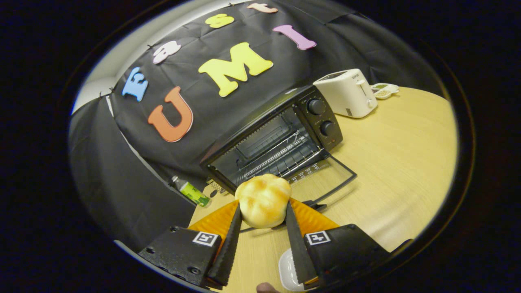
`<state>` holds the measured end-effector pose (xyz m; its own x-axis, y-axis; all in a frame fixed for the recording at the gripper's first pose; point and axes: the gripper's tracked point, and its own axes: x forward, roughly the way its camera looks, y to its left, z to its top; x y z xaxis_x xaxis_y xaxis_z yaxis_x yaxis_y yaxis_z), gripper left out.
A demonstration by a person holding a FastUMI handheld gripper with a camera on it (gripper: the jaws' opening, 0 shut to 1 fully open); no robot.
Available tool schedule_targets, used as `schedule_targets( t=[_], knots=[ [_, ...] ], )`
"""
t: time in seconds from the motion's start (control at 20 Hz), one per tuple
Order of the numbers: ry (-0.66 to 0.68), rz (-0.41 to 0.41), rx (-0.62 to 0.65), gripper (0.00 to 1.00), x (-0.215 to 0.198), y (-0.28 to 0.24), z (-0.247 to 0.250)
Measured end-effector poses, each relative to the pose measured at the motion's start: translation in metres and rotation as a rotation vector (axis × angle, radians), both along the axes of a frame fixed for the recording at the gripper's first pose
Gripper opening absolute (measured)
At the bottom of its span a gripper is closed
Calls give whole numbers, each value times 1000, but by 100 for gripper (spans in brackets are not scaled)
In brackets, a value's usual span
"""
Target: Open the toaster oven, put the food inside, and close the toaster oven door.
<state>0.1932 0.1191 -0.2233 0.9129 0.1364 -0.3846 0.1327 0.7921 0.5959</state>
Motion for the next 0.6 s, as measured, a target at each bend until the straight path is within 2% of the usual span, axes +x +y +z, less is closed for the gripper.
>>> schedule_targets(
  t=[0.15, 0.3, 0.45, 0.6],
  knots=[
    [8, -45, -19, 64, 41, 1, 3],
    [29, -62, -40, 64, 75, 5, -2],
    [38, -88, -122, 65, 111, 1, -8],
    [59, -108, -135, 65, 141, 0, -15]
  ],
)
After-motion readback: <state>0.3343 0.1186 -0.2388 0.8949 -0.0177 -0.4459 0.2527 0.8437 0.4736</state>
